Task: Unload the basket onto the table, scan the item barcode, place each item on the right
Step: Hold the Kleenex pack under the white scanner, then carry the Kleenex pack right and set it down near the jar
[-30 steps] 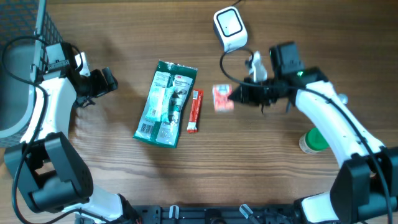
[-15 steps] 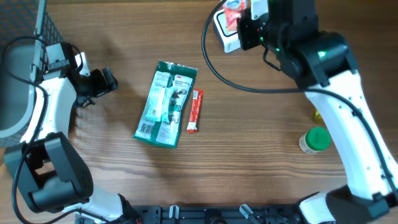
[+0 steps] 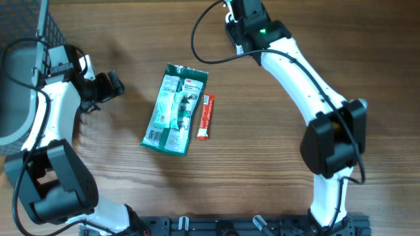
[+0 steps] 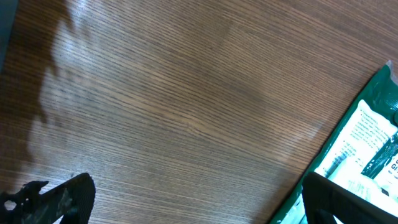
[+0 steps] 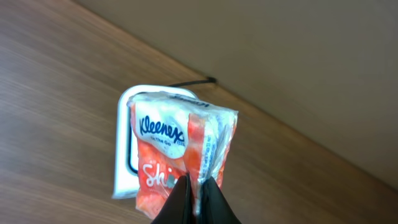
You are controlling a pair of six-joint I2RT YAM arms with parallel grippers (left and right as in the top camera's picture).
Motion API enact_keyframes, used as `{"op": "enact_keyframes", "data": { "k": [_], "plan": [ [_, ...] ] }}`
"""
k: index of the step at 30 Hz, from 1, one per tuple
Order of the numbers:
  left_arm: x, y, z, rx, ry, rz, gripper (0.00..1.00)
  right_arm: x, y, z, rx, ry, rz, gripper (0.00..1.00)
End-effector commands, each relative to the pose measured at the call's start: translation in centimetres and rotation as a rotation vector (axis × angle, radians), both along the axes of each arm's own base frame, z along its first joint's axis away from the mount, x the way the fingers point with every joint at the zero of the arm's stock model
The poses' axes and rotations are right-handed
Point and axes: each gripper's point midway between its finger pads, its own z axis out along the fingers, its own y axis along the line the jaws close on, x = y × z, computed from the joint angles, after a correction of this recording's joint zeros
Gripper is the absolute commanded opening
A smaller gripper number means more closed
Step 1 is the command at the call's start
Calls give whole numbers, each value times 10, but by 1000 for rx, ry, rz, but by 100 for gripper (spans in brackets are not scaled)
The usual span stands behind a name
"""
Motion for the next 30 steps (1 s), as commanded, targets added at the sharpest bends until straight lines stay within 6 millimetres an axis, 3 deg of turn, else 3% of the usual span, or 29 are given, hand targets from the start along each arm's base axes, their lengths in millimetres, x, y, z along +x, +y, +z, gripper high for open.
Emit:
{"op": "enact_keyframes", "data": {
  "k": [1, 8, 15, 17, 19, 23, 27, 28, 30],
  "plan": [
    [-3, 2, -5, -9, 12, -1, 100, 13, -9, -23, -131, -3, -17, 4],
    [-3, 2, -5, -9, 12, -1, 100, 21, -19, -55, -206, 8, -69, 4],
    [-3, 2, -5, -9, 12, -1, 100, 21, -26, -54, -217, -6, -118, 4],
    [-3, 2, -5, -9, 12, -1, 100, 18, -32, -39, -236, -22, -145, 4],
    [-3, 2, -5, -9, 12, -1, 100, 7, -37, -13, -224, -27, -155, 4],
    [-3, 2, -5, -9, 12, -1, 100, -25, -44, 53, -84, -60, -190, 4],
    [-3, 2, -5, -9, 12, -1, 100, -77, -46, 102, 110, -17, -176, 4],
    [-3, 2, -5, -9, 12, -1, 100, -98, -51, 112, 160, 17, -187, 4],
    [-3, 2, -5, -9, 12, -1, 100, -141, -60, 115, 255, 135, -205, 4]
  ]
}}
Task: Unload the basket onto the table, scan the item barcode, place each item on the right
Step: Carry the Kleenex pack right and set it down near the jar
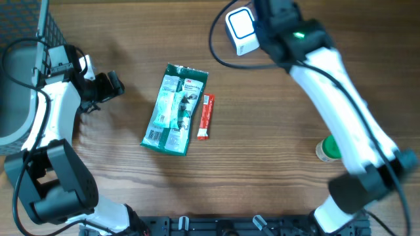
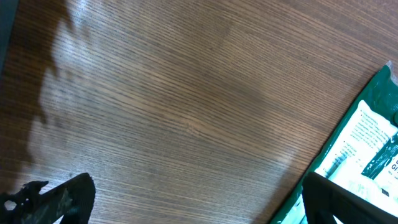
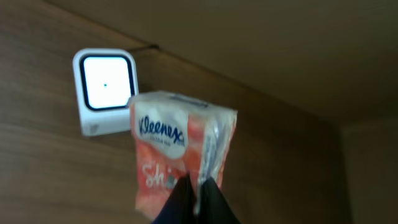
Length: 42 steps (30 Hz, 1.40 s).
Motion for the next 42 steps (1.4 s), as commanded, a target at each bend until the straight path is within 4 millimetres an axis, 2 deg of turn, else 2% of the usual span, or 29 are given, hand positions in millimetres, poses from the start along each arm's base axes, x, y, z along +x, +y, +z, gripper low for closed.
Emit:
{"op": "enact_keyframes", "data": {
  "k": [1, 4, 8, 12, 15, 19, 22, 24, 26, 29, 31, 33, 36, 40, 42],
  "plan": [
    [-3, 1, -5, -9, 13, -1, 100, -58, -1, -1, 230, 163, -17, 4],
    [-3, 1, -5, -9, 13, -1, 100, -91, -13, -29, 213, 354, -35, 4],
    [-3, 1, -5, -9, 13, -1, 100, -117, -28, -73, 155, 521, -84, 4],
    [-3, 1, -5, -9, 13, -1, 100, -153, -42, -140, 112, 697, -193, 4],
    [-3, 1, -5, -9, 13, -1, 100, -171, -49, -182, 96, 760, -243, 4],
    [-3, 1, -5, -9, 13, -1, 100, -190, -52, -220, 111, 807, -278, 5],
    [-3, 1, -5, -9, 13, -1, 100, -197, -55, -236, 111, 813, -293, 5],
    [-3, 1, -5, -9, 13, -1, 100, -198, -55, -245, 113, 808, -291, 15],
    [-3, 1, -5, -9, 13, -1, 100, -195, -54, -249, 122, 793, -288, 33],
    [-3, 1, -5, -9, 13, -1, 100, -180, -41, -250, 191, 743, -263, 35],
    [-3, 1, -5, -9, 13, -1, 100, -170, -14, -252, 332, 737, -198, 35],
    [-3, 1, -5, -9, 12, -1, 100, -169, 4, -251, 422, 753, -154, 23],
    [-3, 1, -5, -9, 13, -1, 100, -168, 6, -255, 436, 750, -147, 6],
    [-3, 1, -5, -9, 13, -1, 100, -172, 5, -269, 439, 741, -144, 6],
    [-3, 1, -5, -9, 13, -1, 100, -175, -8, -278, 411, 716, -221, 6]
  ]
}}
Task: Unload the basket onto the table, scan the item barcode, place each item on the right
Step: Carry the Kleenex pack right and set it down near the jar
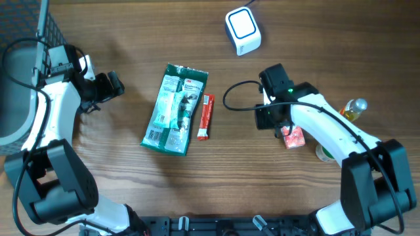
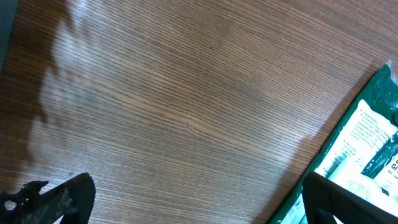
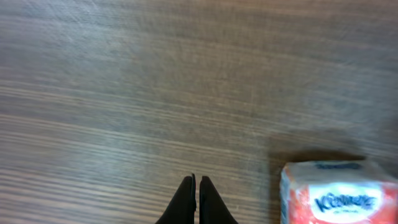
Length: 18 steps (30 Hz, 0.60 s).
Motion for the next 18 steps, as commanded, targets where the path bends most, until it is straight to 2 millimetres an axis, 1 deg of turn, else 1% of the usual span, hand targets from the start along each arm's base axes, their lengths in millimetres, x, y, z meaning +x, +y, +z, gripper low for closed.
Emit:
{"op": "enact_keyframes", "data": {
  "k": [1, 4, 5, 7, 11, 13, 15, 16, 18],
  "plan": [
    [-3, 2, -5, -9, 12, -1, 100, -12, -19, -19, -75, 18, -102, 6],
    [-3, 2, -5, -9, 12, -1, 100, -20, -47, -30, -207, 5, -155, 8],
    [-3, 2, -5, -9, 12, -1, 100, -23, -54, -30, -246, 8, -159, 10],
    [-3, 2, -5, -9, 12, -1, 100, -28, -69, -28, -315, 21, -166, 11],
    [-3, 2, -5, -9, 12, -1, 100, -38, -87, -27, -352, 68, -202, 12],
    [-3, 2, -5, -9, 12, -1, 100, -46, -97, -26, -368, 108, -237, 12],
    [-3, 2, -5, -9, 12, -1, 100, -52, -112, -20, -402, 141, -307, 12],
    [-3, 2, -5, -9, 12, -1, 100, -52, -114, -18, -394, 152, -321, 12],
    [-3, 2, -5, -9, 12, -1, 100, -47, -98, -14, -286, 182, -330, 15]
  ]
}}
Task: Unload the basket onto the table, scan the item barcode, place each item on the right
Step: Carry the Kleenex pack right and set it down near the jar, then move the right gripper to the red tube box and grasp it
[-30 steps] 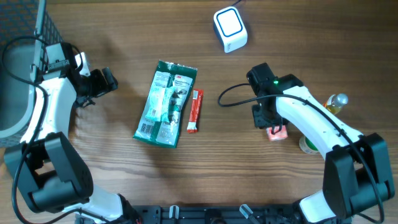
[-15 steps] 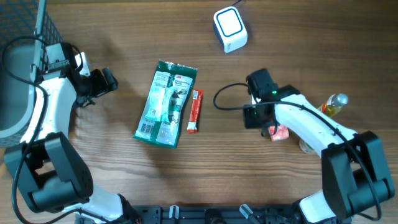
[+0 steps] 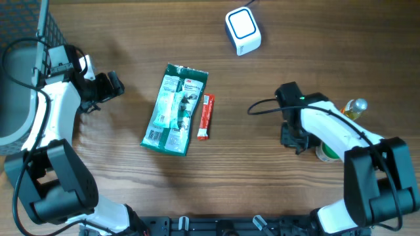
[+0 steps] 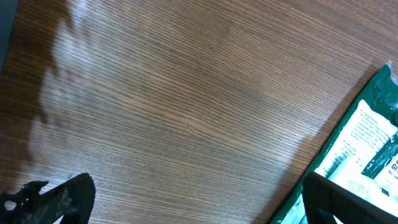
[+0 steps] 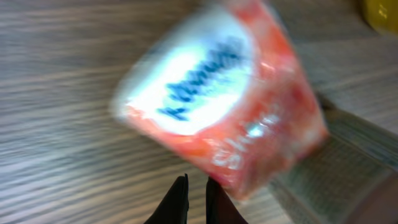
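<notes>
The orange Kleenex pack (image 5: pixel 217 93) fills the right wrist view, blurred, lying on the wood just ahead of my right gripper (image 5: pixel 196 190). Its jaws stand a narrow gap apart with only wood showing between them; the pack's edge is at the right fingertip. In the overhead view my right gripper (image 3: pixel 292 134) covers the pack. The white scanner (image 3: pixel 243 29) stands at the far middle of the table, face up. My left gripper (image 4: pixel 193 205) is wide open and empty, low over bare wood at the left, beside the green packet (image 4: pixel 367 149).
A green packet (image 3: pixel 174 108) and a red stick (image 3: pixel 205 117) lie mid-table. A small yellow bottle (image 3: pixel 354 107) and a green-capped item (image 3: pixel 326 151) are just right of my right gripper. A grey basket (image 3: pixel 26 65) sits at the left edge.
My right gripper has moved right, from beside the Kleenex pack to directly over it, and its jaws have parted slightly. The left arm has not moved.
My right gripper first held the Kleenex pack over the scanner. It then held the pack clear of the scanner's face. Later the pack lay on the table at the right with the gripper shut and empty beside it. Now the gripper is over the pack.
</notes>
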You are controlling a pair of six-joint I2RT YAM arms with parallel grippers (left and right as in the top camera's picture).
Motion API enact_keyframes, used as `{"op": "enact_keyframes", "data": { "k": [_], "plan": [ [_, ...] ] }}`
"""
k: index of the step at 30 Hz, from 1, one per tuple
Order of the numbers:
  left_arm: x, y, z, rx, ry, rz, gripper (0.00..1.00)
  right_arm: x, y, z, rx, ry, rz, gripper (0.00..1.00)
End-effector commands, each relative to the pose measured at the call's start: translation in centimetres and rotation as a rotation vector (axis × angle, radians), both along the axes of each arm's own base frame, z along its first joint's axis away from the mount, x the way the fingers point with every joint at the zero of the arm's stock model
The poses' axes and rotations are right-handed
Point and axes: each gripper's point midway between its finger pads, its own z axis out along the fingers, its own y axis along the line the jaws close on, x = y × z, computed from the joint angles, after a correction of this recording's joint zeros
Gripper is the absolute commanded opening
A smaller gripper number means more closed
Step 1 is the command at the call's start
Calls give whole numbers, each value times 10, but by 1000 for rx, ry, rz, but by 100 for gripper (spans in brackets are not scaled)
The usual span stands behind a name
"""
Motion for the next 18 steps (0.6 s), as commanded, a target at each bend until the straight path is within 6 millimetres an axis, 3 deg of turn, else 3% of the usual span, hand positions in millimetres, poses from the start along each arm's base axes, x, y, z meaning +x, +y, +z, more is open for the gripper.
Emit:
{"op": "enact_keyframes", "data": {
  "k": [1, 3, 4, 7, 8, 9, 12, 13, 15, 18],
  "plan": [
    [-3, 2, -5, -9, 12, -1, 100, 18, 26, 11, 169, -24, -69, 17],
    [-3, 2, -5, -9, 12, -1, 100, 30, 65, 18, 379, -36, -37, 18],
    [-3, 2, -5, -9, 12, -1, 100, 40, 95, 24, 539, -58, -5, 20],
    [-3, 2, -5, -9, 12, -1, 100, 67, 193, 74, 1098, -166, 132, 21],
    [-3, 2, -5, -9, 12, -1, 100, 73, 212, 90, 1204, -192, 151, 44],
    [-3, 2, -5, -9, 12, -1, 100, 77, 229, 101, 1260, -211, 157, 54],
    [-3, 2, -5, -9, 12, -1, 100, 76, 263, 108, 1275, -250, 211, 64],
    [-3, 2, -5, -9, 12, -1, 100, 75, 272, 104, 1232, -263, 190, 63],
    [-3, 2, -5, -9, 12, -1, 100, 75, 278, 83, 1061, -314, 90, 44],
    [-3, 2, -5, -9, 12, -1, 100, 71, 283, 67, 884, -403, 26, 43]
  ]
}}
